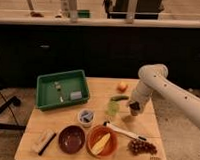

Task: Stack cups into tray

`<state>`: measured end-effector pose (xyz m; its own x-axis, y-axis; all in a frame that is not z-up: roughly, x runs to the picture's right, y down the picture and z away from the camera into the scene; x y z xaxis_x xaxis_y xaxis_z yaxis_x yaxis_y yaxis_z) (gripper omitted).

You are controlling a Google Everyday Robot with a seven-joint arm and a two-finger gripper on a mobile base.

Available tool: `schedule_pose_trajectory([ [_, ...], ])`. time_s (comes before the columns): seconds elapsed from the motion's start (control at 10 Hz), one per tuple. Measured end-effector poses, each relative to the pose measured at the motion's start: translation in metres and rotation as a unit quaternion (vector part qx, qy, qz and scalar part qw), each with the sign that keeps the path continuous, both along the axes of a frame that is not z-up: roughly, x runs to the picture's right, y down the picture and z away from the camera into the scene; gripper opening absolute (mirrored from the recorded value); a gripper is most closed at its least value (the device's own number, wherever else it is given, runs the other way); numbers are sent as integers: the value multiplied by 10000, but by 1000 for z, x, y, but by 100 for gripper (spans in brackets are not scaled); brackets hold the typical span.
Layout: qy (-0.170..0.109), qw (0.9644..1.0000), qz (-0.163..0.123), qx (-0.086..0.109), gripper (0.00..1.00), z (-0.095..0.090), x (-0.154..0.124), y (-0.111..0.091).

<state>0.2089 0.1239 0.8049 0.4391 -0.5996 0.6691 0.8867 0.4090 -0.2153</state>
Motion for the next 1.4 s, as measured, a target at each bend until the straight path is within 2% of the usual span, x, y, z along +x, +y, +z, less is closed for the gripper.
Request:
schedule_pose_trajectory([
  [0.5, 164, 9999, -24, -49, 3, -1, -25, -26],
  [0.9, 213, 9997, -68, 27, 3, -9, -41, -41],
  [1.1, 186, 9997, -127, 66, 3, -11, -49, -45],
  [1.2, 51, 9996, -201, 196, 3, -16, -62, -53],
  [1.4, -132, 9991, -241, 314, 3, -17, -71, -57],
])
